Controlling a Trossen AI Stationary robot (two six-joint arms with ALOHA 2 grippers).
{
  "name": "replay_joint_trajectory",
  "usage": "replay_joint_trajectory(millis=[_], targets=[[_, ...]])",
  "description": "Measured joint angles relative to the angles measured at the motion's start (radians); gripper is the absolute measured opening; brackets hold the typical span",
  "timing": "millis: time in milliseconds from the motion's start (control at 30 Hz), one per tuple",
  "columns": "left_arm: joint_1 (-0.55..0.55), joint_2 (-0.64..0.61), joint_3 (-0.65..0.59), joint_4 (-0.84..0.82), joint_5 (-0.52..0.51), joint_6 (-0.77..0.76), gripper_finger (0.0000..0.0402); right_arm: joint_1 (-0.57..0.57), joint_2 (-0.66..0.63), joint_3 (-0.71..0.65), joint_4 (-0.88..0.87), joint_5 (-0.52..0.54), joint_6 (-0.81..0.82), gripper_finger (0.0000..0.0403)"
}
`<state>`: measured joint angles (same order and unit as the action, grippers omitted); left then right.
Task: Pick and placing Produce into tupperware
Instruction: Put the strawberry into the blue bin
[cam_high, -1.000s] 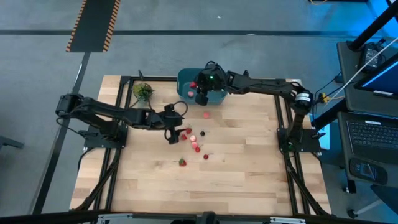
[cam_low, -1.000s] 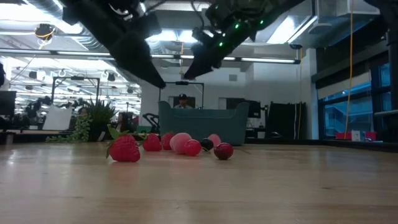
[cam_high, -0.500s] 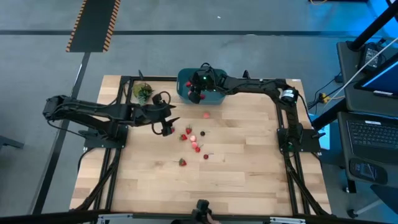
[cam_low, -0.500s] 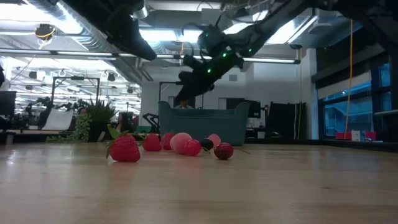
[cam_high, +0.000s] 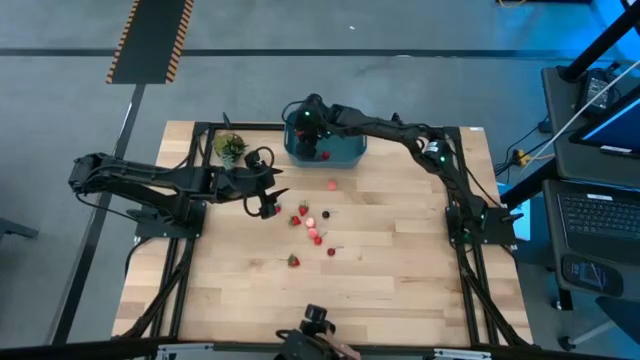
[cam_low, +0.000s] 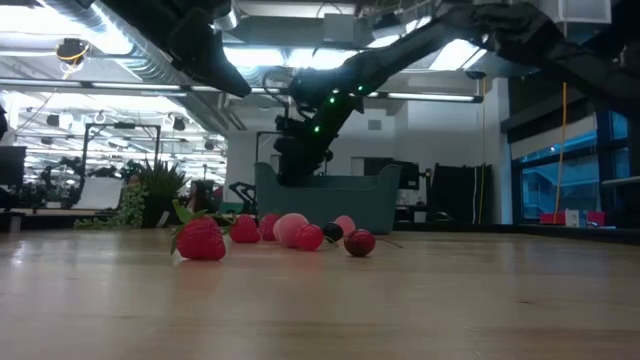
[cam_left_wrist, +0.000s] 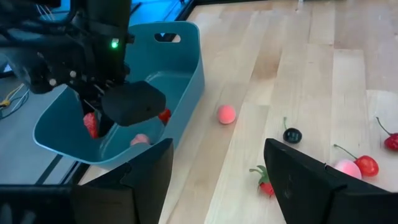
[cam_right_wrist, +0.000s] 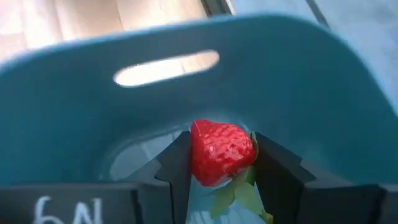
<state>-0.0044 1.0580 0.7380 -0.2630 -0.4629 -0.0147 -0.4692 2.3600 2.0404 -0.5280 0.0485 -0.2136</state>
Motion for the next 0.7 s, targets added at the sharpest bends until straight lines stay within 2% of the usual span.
replay_joint_trajectory(millis=[167, 533, 700], targets=[[0.0, 0.0, 0.0, 0.0, 0.0, 0.0, 0.0245, -0.004, 0.061, 0.048, -0.026, -0.055, 0.022, 0.0146], [0.0, 0.0, 0.0, 0.001, 0.0, 0.0, 0.0245, -0.004, 0.072, 0.047, -0.056, -0.166, 0.091, 0.0146], [0.0, 0.0, 0.0, 0.001, 0.0, -0.001, 0.0245, -0.004, 0.091, 0.047, -0.071, -0.175, 0.131, 0.0146]])
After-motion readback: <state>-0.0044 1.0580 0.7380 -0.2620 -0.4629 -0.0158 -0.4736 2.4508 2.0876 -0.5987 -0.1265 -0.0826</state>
